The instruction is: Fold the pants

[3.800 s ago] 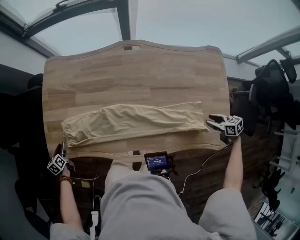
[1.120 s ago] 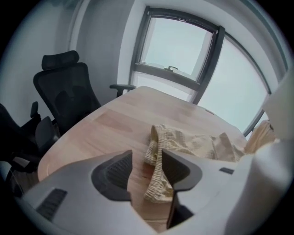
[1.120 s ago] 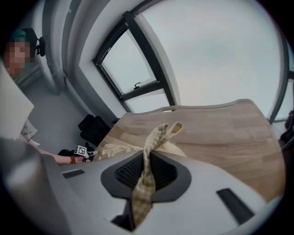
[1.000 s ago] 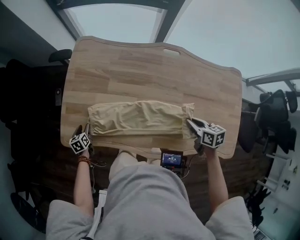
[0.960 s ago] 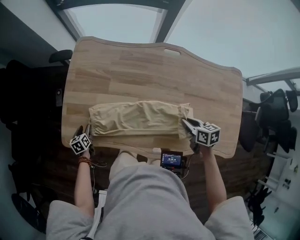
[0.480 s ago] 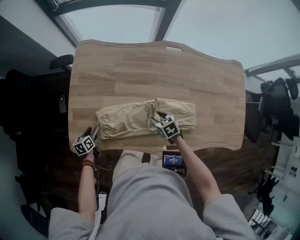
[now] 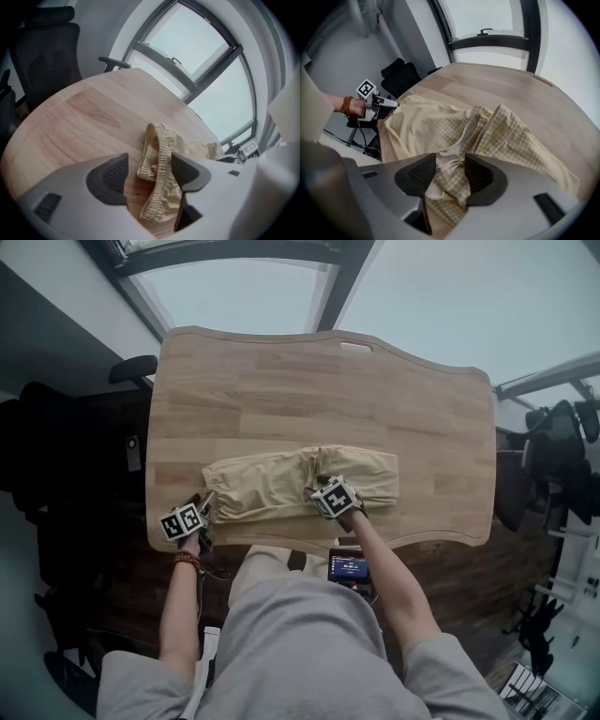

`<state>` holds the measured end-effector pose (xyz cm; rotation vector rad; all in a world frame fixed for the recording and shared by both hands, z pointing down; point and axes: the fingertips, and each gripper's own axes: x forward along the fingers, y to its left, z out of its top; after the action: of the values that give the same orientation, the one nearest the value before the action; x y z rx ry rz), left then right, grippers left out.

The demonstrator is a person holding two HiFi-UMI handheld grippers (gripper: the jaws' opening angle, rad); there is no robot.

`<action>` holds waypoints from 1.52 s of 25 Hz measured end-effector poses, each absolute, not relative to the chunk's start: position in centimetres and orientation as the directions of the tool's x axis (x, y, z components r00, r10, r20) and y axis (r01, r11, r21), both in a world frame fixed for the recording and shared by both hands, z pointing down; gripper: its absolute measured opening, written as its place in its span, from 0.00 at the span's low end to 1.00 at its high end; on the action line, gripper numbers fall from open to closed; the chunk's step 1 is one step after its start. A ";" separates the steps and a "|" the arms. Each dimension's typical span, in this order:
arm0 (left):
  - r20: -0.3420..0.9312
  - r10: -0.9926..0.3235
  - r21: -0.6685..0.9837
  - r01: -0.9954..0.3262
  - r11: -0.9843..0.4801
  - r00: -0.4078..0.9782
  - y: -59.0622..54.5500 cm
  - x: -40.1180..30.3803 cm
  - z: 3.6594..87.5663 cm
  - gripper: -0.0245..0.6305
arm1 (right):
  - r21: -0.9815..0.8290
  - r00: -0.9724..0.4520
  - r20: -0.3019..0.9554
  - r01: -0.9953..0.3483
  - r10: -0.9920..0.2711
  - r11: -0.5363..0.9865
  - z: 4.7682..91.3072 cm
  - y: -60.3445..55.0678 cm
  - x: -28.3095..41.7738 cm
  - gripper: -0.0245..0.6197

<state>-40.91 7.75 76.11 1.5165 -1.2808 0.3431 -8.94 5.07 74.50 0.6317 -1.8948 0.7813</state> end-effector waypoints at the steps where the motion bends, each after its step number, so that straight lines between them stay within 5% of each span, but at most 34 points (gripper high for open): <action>1: 0.764 -0.526 0.516 -0.843 0.150 0.374 7.6 -40.9 76.2 0.46 | -0.244 -0.411 0.906 -0.702 -0.100 0.669 74.5 5.1 -9.1 0.34; 7: 0.825 -0.477 0.395 -0.913 0.103 0.303 7.2 -40.5 76.7 0.44 | -0.261 -0.519 0.794 -0.760 -0.315 0.595 68.6 3.4 -6.4 0.31; 12: 0.851 -0.452 0.296 -0.955 -0.009 0.268 6.4 -40.0 76.0 0.16 | -0.213 -0.417 0.800 -0.869 -0.432 0.446 67.5 4.8 1.8 0.27; 18: 0.691 -0.546 0.568 -0.823 0.003 0.475 3.1 -36.1 67.1 0.10 | -0.233 -0.301 0.811 -0.953 -0.502 0.196 68.1 8.2 12.6 0.24; 29: 0.370 -0.385 0.846 -0.478 -0.237 0.846 0.0 -7.3 49.6 0.10 | -0.305 -0.260 0.774 -0.952 -0.577 0.020 68.7 14.0 24.4 0.22; 34: 0.493 -0.156 0.798 -0.516 -0.311 0.856 1.4 8.8 55.4 0.10 | -0.359 -0.279 0.750 -0.933 -0.600 -0.014 69.5 15.6 27.6 0.20; 37: 0.578 0.033 0.774 -0.535 -0.339 0.815 5.1 16.4 60.7 0.50 | -0.369 -0.299 0.727 -0.929 -0.619 0.016 68.8 16.6 28.6 0.20; 38: 0.607 0.060 0.746 -0.542 -0.385 0.792 6.3 17.7 61.6 0.50 | -0.362 -0.306 0.722 -0.931 -0.621 0.038 68.5 16.9 28.7 0.20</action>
<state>17.68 6.26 61.55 1.8666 -0.3673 0.6747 28.72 16.90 68.46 1.5692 -1.9560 1.1579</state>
